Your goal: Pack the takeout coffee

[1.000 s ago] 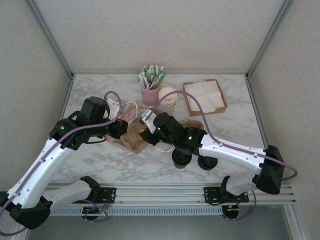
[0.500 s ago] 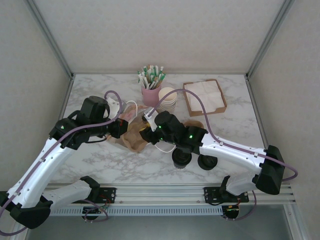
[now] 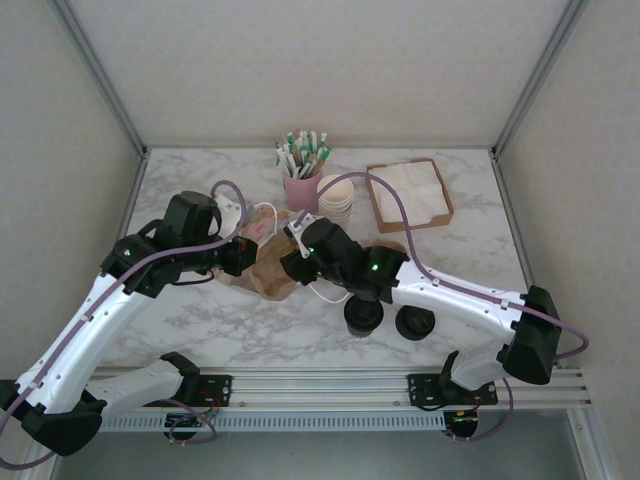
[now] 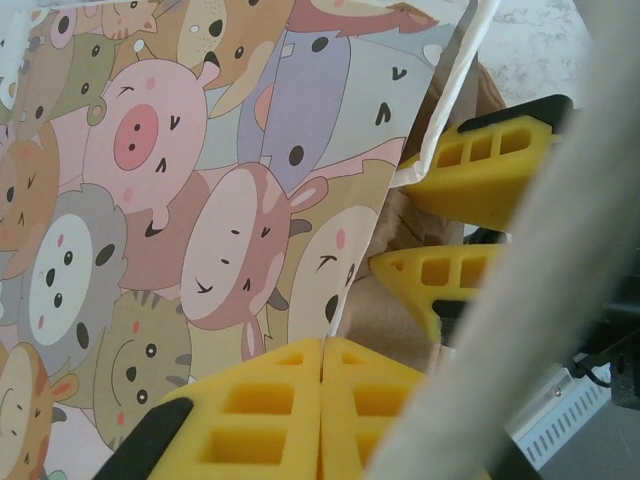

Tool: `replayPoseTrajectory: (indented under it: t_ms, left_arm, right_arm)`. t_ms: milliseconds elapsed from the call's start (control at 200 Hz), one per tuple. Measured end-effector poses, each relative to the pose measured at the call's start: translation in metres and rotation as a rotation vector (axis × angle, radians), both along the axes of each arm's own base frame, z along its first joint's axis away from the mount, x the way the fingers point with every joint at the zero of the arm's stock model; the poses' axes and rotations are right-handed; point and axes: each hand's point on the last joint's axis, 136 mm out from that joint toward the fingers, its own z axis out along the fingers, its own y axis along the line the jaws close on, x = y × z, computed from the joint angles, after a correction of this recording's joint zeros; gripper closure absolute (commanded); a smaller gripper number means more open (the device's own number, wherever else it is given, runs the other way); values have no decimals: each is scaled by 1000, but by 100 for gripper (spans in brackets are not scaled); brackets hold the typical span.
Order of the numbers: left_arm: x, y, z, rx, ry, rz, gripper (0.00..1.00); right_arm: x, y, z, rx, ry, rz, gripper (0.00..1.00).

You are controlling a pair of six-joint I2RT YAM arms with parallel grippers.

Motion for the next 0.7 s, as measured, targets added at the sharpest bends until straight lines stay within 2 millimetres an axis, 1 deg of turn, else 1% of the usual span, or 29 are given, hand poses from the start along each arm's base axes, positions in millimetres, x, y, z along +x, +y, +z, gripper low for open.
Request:
replayPoseTrajectory:
  t_ms: [80, 240, 285, 310, 370, 435, 531, 616, 696]
  left_arm:
    - [0, 0, 0, 0, 0, -1, 92]
    - [1, 0, 0, 1, -4, 2, 90]
    - [1, 0, 1, 0, -5, 3, 86]
    - [2, 0, 1, -1, -5, 3, 81]
    - [3, -1, 2, -3, -5, 4, 63]
    - [4, -2, 4, -5, -5, 6, 55]
    - [4, -1, 5, -3, -2, 17, 36]
    - [5, 2, 7, 6, -4, 37, 27]
    - [6, 6, 11, 8, -10, 69, 25]
  right_arm:
    - [0, -2, -3, 5, 30, -18, 65]
    - [0, -5, -3, 30, 89, -58, 65]
    - [-1, -5, -3, 37, 105, -67, 66]
    - [-2, -6, -3, 37, 113, -72, 66]
    - [-2, -7, -3, 35, 128, -86, 66]
    - [2, -9, -3, 31, 137, -111, 66]
    - [8, -10, -3, 31, 144, -138, 65]
    - [12, -10, -7, 14, 146, -159, 66]
    - [15, -8, -11, -5, 141, -173, 66]
